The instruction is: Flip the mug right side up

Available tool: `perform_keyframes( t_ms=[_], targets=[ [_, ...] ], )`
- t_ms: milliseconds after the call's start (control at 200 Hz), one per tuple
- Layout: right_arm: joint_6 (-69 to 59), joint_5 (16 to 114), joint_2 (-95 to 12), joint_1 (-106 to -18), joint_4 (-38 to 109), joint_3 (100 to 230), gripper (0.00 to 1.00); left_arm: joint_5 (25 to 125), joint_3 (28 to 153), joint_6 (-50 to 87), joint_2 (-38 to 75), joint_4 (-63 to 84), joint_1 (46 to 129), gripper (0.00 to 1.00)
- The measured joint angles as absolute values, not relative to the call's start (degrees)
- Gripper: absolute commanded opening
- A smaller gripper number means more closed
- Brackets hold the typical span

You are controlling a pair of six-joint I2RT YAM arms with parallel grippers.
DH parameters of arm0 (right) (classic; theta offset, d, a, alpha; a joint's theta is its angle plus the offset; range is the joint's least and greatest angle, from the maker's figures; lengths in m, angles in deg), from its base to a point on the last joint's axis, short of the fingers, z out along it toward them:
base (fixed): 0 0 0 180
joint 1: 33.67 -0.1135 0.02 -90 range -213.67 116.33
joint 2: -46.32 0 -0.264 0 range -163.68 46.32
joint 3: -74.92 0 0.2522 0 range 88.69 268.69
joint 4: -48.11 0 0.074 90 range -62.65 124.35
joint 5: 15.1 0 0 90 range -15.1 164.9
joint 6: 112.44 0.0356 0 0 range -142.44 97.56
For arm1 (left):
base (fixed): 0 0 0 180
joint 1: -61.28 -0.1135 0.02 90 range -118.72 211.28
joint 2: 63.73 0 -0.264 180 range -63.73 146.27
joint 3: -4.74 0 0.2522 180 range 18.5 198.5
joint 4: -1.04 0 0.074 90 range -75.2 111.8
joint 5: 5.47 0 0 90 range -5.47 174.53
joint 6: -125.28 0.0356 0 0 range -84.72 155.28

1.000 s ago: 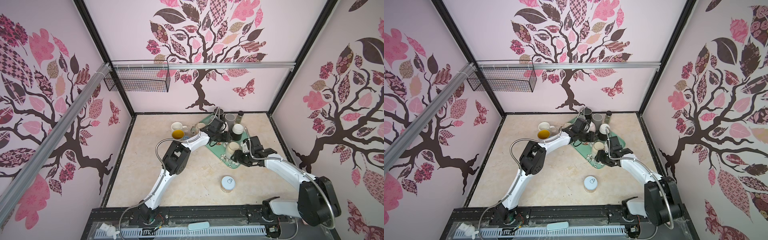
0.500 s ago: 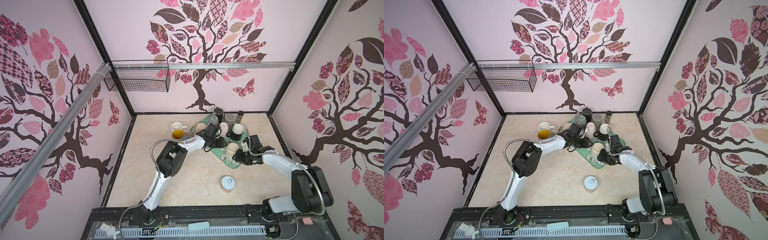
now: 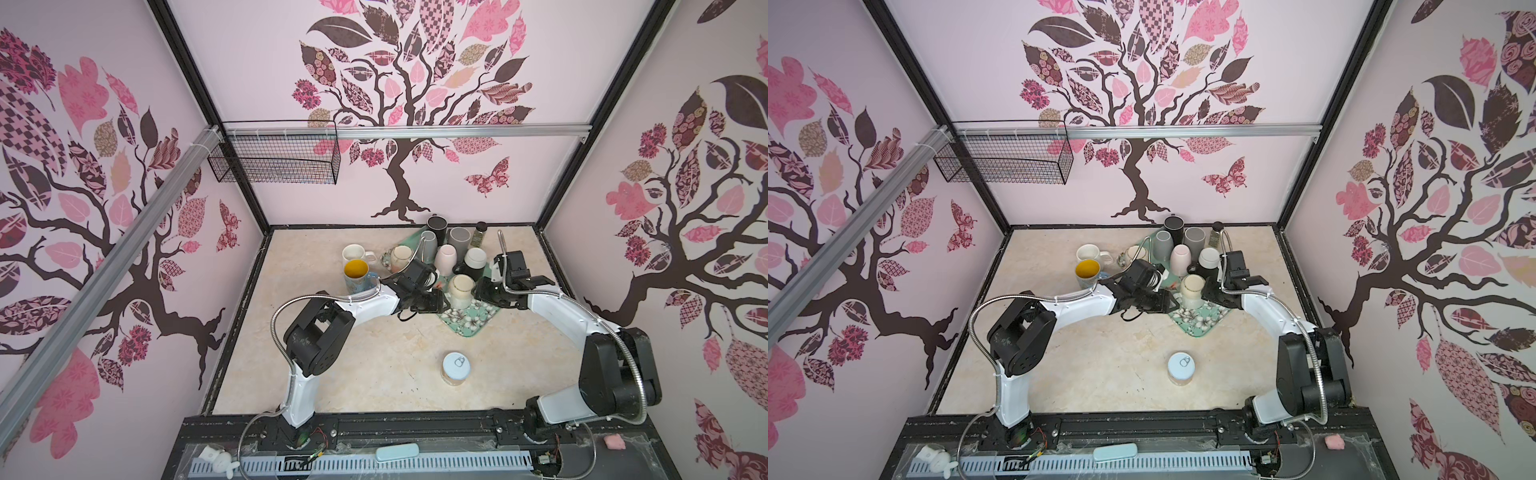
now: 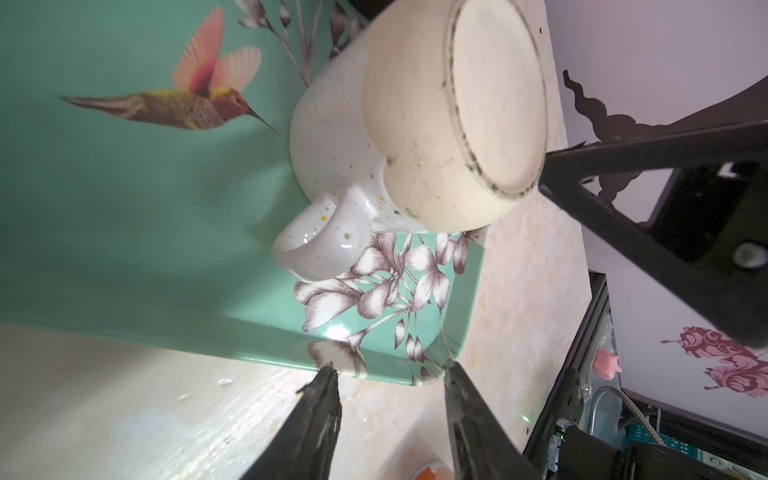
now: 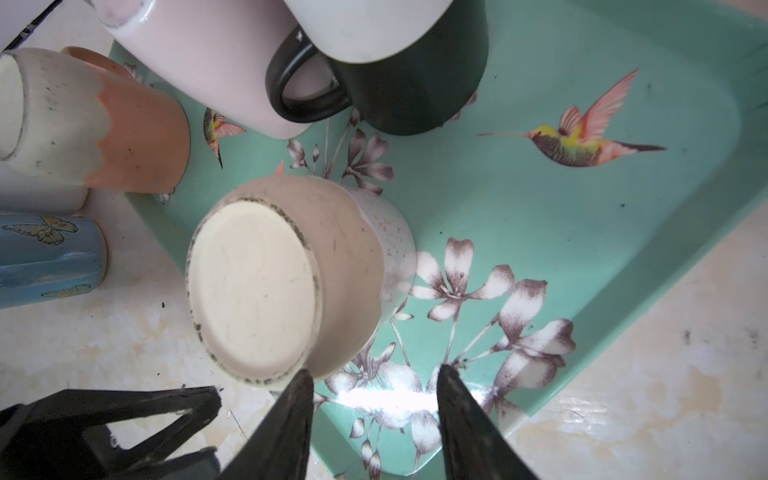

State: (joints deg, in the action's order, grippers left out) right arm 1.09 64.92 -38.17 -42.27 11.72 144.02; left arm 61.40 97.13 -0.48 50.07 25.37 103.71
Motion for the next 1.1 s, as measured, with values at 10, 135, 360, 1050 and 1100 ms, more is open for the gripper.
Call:
perform_keyframes(
  t_ms=[10,135,360,1050,1100],
  targets=[
    [1.09,64.90,-38.17,-42.27,11.65,144.02,0.52,61.42,97.13,-0.48,49.99,25.28,103.52,0.43],
    [2.09,65.97,-36.75,-43.50,11.26,142.62,0.56,62.53,97.15,-0.57,50.01,24.61,100.68,0.40],
    [4.85,67.21,-33.41,-48.18,11.00,138.49,0.60,63.78,103.05,-0.48,56.91,25.55,98.56,0.14],
    [5.06,69.51,-36.36,-48.96,9.10,141.83,0.67,61.37,100.93,-2.36,55.03,23.23,109.66,0.11],
    [5.35,70.34,-36.62,-49.90,8.81,141.87,0.66,61.53,99.29,-2.32,53.31,23.32,109.11,0.11]
  ],
)
